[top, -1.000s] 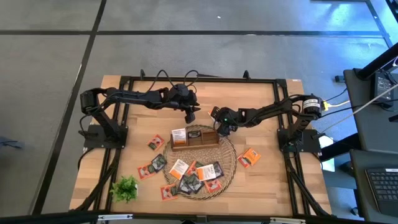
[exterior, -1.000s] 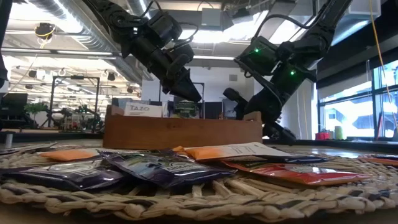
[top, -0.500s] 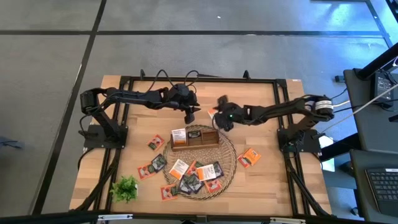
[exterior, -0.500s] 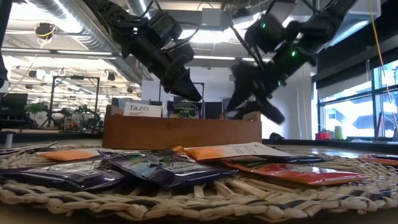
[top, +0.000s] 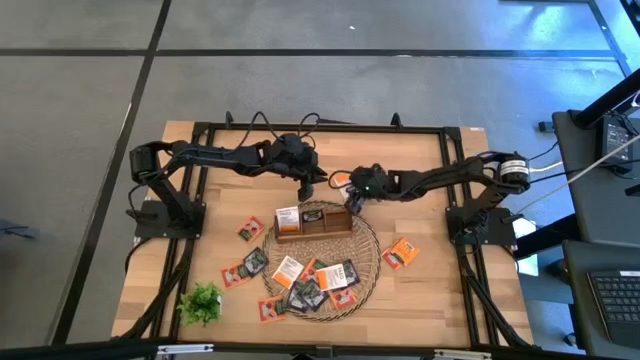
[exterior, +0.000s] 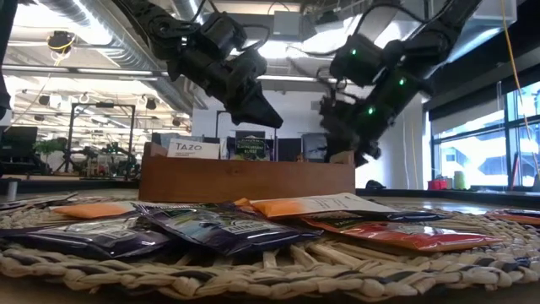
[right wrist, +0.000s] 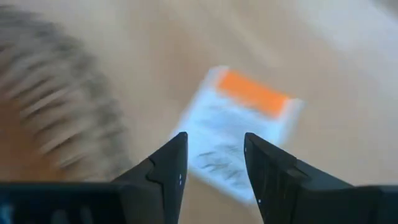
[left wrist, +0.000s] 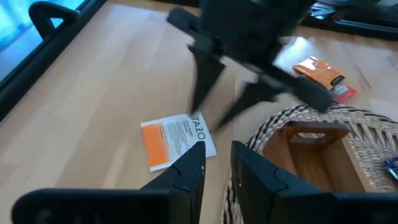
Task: Pick & Place Tea
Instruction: Put the top right white tea bag into the left slot of the wooden organizer
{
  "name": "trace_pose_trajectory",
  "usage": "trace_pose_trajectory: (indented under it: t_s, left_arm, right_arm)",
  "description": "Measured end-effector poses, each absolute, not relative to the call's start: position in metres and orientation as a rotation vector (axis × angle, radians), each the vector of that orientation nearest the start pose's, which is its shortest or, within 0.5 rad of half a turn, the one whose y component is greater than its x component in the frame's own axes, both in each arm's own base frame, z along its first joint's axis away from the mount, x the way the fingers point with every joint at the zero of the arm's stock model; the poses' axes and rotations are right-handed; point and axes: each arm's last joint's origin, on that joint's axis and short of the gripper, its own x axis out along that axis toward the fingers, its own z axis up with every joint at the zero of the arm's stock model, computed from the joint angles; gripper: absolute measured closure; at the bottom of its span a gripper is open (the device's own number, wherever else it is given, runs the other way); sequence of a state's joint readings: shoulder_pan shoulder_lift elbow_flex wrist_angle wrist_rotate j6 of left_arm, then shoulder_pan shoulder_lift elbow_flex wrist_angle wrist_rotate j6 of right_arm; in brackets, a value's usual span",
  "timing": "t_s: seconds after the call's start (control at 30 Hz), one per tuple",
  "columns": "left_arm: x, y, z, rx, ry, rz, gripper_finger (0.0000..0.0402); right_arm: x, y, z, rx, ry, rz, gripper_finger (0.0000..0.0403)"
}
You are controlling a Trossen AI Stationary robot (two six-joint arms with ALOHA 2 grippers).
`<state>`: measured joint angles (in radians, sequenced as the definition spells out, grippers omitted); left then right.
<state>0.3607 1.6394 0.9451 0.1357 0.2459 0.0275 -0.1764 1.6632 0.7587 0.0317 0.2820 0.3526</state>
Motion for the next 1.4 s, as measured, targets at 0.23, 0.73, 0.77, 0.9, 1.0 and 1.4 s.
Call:
trace_pose_trajectory:
  t_s: [0.23,0.73,0.77,0.9,1.0,1.4]
  left_arm:
    - [0.326,0.115,0.205,-0.160,0.543,0.108,0.0336]
    - [0.325,0.116,0.204,-0.160,0.548,0.108,0.0341]
    - [0.325,0.116,0.204,-0.161,0.549,0.108,0.0341]
    - [0.325,0.115,0.203,-0.163,0.560,0.109,0.0342]
    - [0.325,0.115,0.203,-0.163,0.561,0.108,0.0343]
    - [0.332,0.117,0.175,-0.214,0.633,0.094,0.0343]
  right_arm:
    - [0.301,-0.070,0.126,0.380,0.765,-0.657,0.0243]
    - [0.302,-0.076,0.101,0.303,0.887,-0.616,0.0243]
    - [0.301,-0.077,0.100,0.273,0.912,-0.590,0.0243]
    - [0.298,-0.080,0.099,0.083,1.001,-0.464,0.0243]
    - [0.297,-0.082,0.099,-0.095,1.047,-0.359,0.0243]
    - [0.302,-0.079,0.100,-0.703,1.058,0.011,0.0243]
